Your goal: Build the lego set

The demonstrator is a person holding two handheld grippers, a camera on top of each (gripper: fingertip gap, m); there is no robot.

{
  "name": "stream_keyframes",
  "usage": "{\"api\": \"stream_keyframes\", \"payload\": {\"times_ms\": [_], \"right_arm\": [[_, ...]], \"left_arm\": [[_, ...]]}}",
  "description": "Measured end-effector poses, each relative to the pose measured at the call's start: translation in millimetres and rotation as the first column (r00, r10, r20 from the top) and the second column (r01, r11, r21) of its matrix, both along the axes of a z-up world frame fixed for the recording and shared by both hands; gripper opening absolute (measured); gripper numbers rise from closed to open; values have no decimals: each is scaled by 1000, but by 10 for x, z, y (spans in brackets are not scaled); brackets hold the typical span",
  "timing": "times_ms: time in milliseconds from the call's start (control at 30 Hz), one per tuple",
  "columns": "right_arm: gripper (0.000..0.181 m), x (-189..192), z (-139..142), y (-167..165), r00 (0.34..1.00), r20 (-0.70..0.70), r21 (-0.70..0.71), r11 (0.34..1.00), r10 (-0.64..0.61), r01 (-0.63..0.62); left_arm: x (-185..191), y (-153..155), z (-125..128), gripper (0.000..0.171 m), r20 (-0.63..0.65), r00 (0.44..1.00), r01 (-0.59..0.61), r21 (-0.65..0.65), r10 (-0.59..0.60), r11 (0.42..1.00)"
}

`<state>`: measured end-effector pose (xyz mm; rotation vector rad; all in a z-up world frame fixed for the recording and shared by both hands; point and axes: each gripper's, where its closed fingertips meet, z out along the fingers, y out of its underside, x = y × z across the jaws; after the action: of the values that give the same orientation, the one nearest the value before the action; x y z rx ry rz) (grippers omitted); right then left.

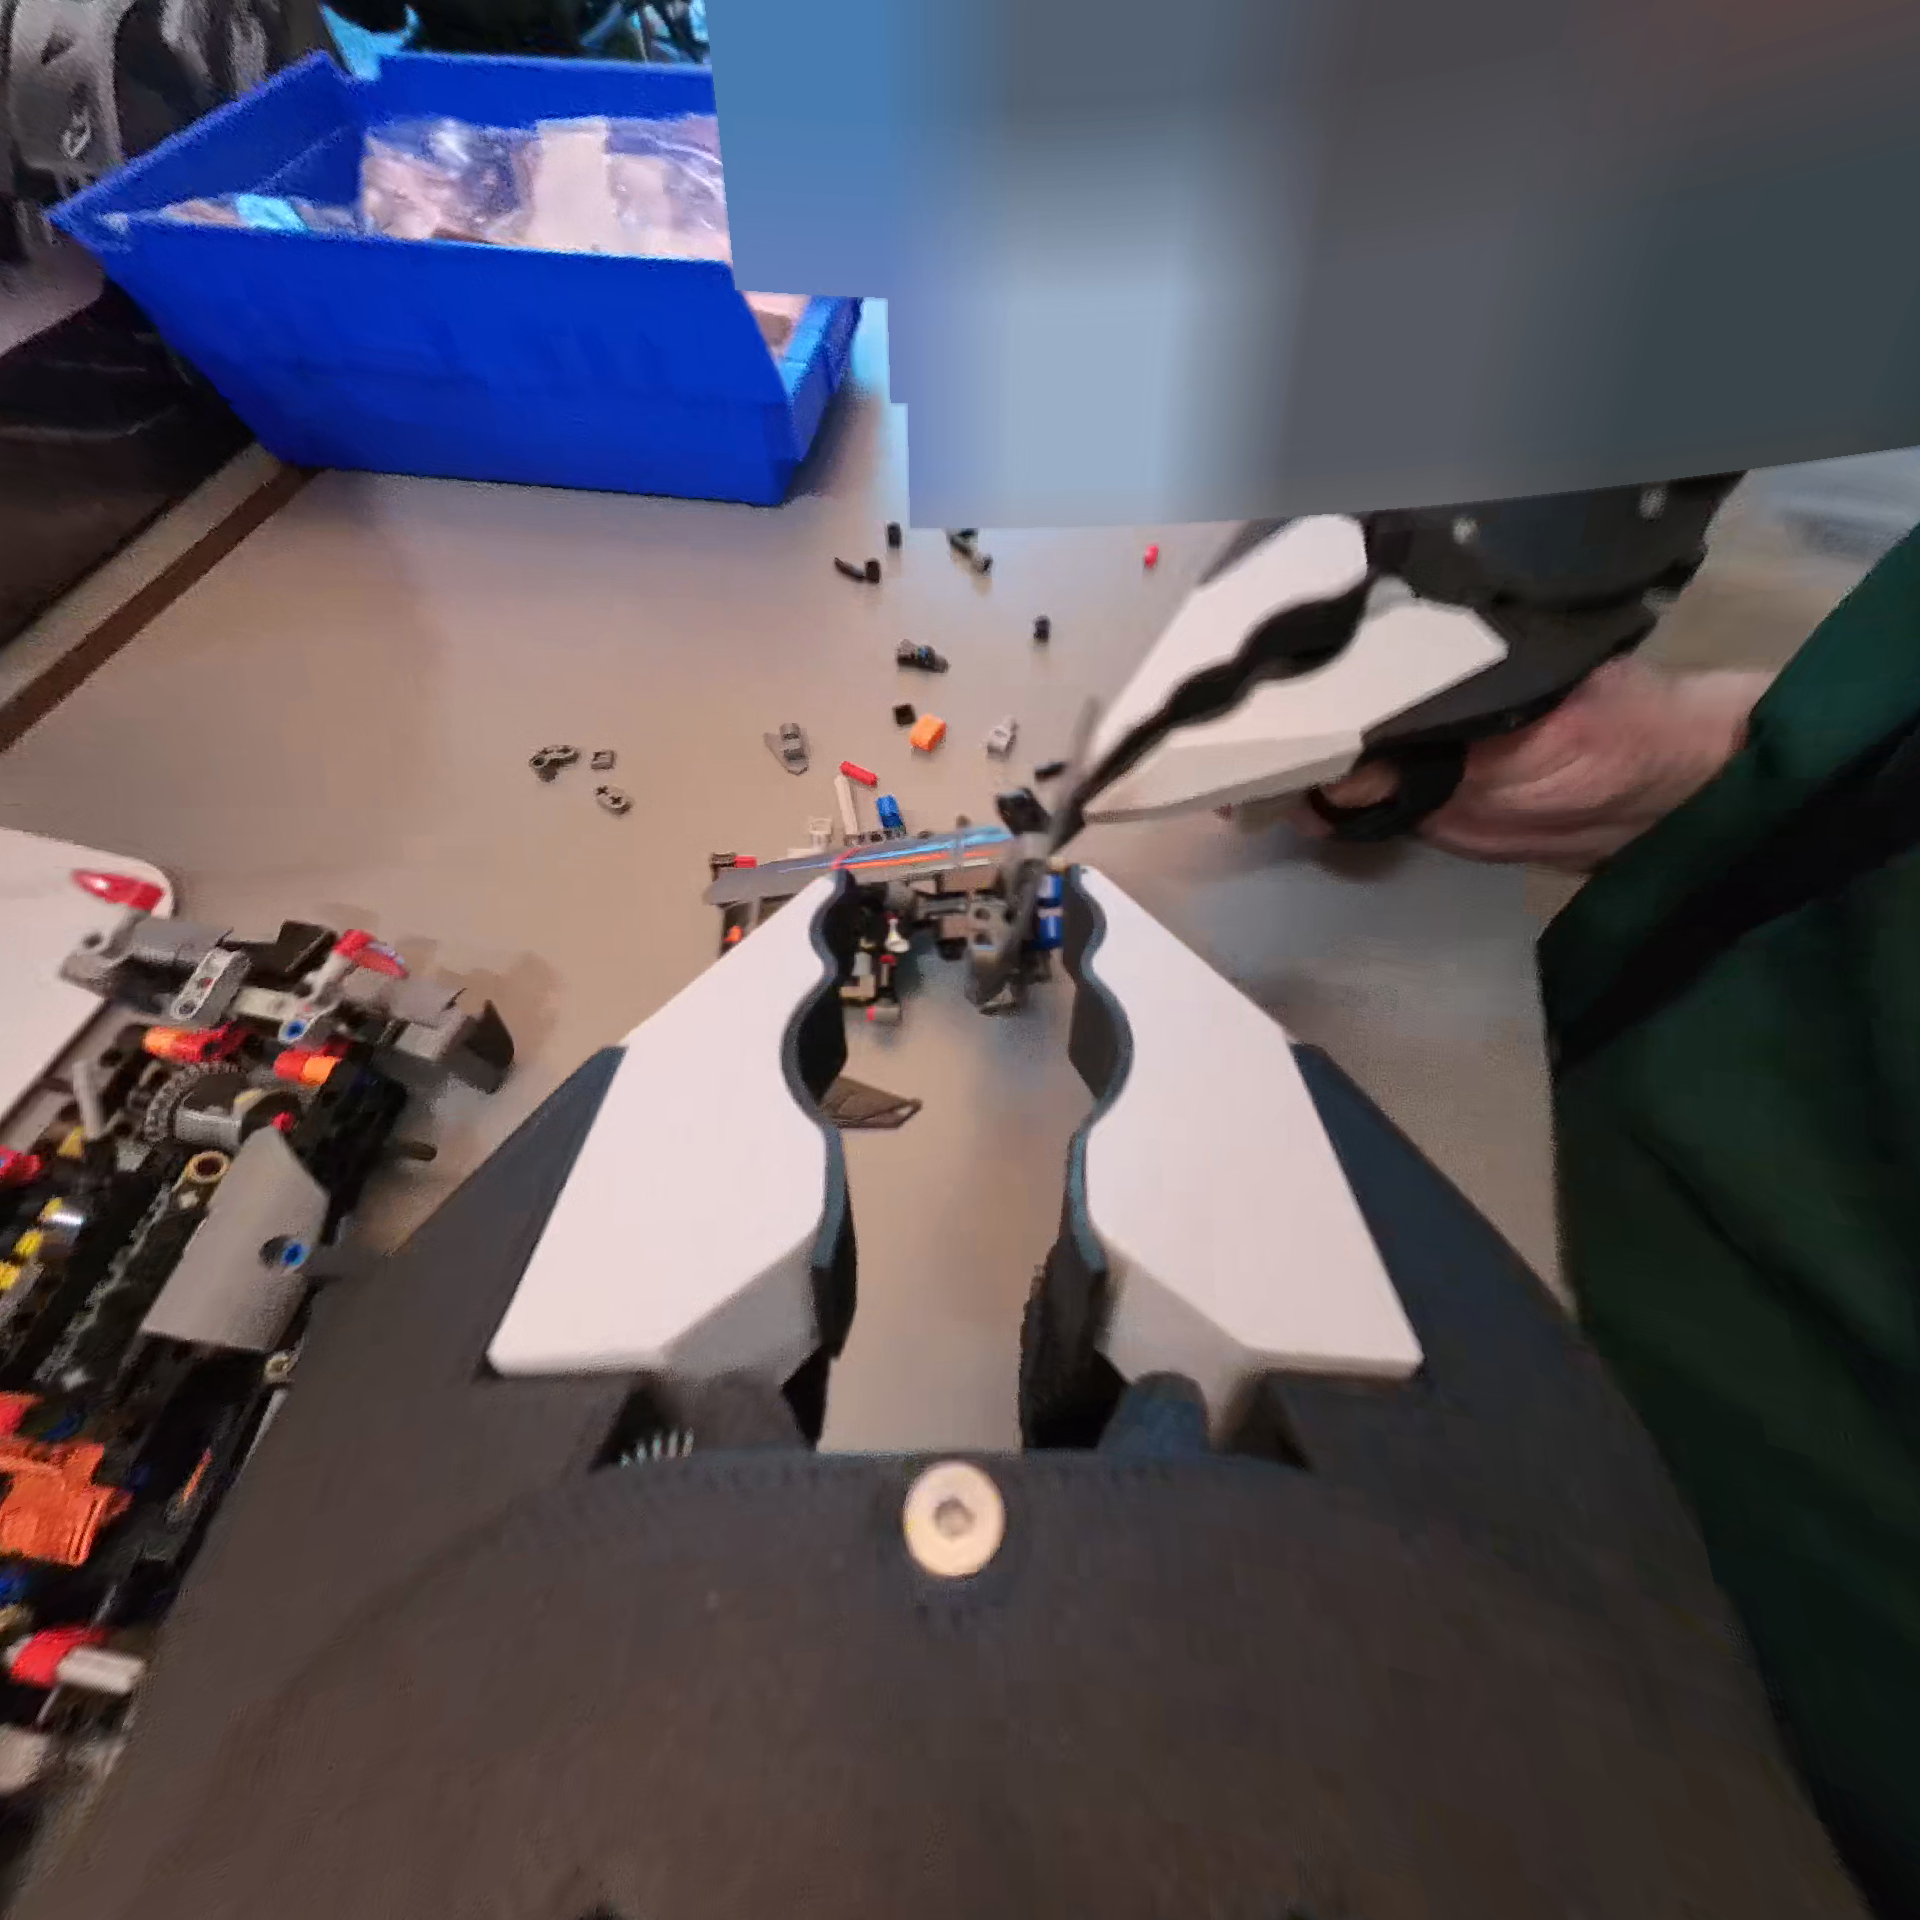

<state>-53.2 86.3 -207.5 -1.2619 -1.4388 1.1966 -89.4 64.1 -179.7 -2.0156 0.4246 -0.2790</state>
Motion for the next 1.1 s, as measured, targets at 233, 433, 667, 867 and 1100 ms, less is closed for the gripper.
{"api": "stream_keyframes", "payload": {"times_ms": [233, 433, 667, 867, 1100], "right_arm": [[0, -5, -9, -9, 1000, 2, 18, 1000, -5, 5], [0, -9, -14, -17, 1000, 4, 26, 1000, -4, 4], [0, -4, -11, -27, 1000, 2, 26, 1000, 3, -3], [0, -2, -15, -35, 1000, 3, 34, 999, 4, -4], [0, -3, -17, -39, 1000, 4, 37, 999, 4, -5]], "left_arm": [[24, 237, -30, 31, 236, 957, 225, -228, -170, 947], [289, 330, -245, 22, 290, 909, 393, -352, -301, 850], [360, 299, -328, 12, 315, 884, 455, -411, -345, 790], [377, 281, -328, 8, 319, 874, 478, -436, -366, 763], [374, 281, -333, 6, 326, 869, 486, -424, -372, 764]]}}
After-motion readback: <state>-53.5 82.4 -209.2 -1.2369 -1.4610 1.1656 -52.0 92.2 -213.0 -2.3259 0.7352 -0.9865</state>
